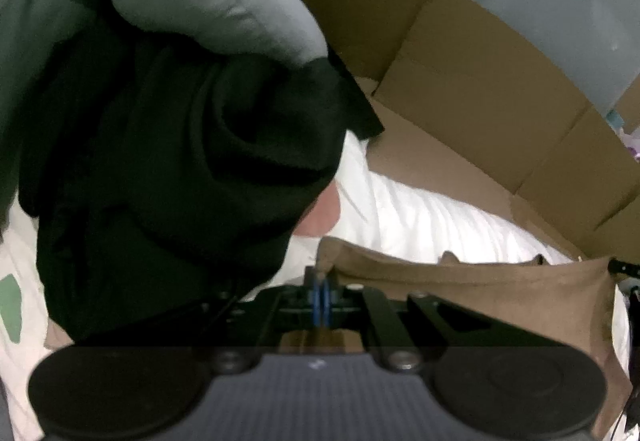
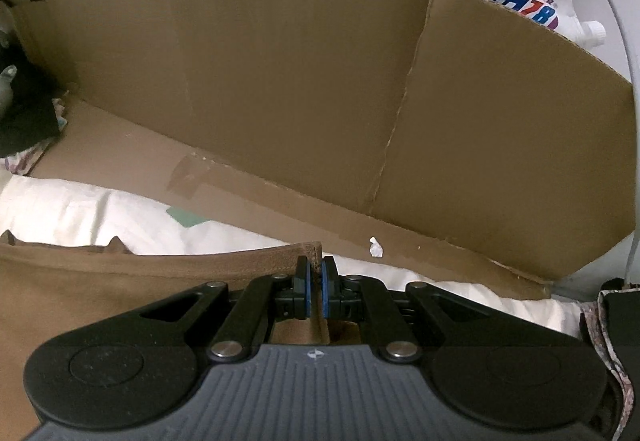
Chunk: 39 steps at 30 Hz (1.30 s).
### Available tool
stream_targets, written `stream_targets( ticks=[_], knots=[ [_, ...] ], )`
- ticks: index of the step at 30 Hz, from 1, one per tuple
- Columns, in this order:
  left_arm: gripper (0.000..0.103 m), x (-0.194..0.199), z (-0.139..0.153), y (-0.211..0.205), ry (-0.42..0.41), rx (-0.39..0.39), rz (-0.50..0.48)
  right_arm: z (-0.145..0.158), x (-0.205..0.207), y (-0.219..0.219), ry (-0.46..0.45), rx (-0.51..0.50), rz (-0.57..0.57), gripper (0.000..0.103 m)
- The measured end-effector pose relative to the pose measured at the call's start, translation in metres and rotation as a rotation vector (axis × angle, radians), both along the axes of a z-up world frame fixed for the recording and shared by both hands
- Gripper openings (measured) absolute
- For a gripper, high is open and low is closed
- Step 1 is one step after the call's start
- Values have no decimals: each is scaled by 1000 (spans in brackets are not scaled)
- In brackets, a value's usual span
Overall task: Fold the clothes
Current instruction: 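Open both tools and release the folded shirt, then raise them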
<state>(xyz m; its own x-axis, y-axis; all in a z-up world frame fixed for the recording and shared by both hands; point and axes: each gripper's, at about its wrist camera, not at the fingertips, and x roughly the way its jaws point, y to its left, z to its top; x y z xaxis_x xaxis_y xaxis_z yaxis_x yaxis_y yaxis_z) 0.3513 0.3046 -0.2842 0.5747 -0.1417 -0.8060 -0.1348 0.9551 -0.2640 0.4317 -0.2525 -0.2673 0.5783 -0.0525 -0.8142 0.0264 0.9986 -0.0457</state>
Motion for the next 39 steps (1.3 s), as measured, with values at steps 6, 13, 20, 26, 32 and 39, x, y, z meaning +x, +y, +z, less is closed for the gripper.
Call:
stream_targets(
  ticks=[6, 13, 20, 26, 32, 39],
  knots=[
    [3, -2, 5, 3, -19, 17, 13, 4, 9, -1, -21, 4, -8, 3],
    [4, 0, -9, 2, 37, 46, 26, -4, 18, 5, -16, 22, -16, 7],
    [24, -31, 4, 5, 17, 5, 36, 7, -16, -10, -2, 77, 19, 29],
    [30, -62, 18, 4, 28, -37, 23, 18, -65, -27, 18, 83, 30, 31],
    [34, -99, 25, -7, 30, -49, -2, 34, -114, -42, 3, 105, 21, 33],
    [35, -148, 32, -17, 38, -47, -5, 49, -162, -47, 1, 106, 45, 35]
  ],
)
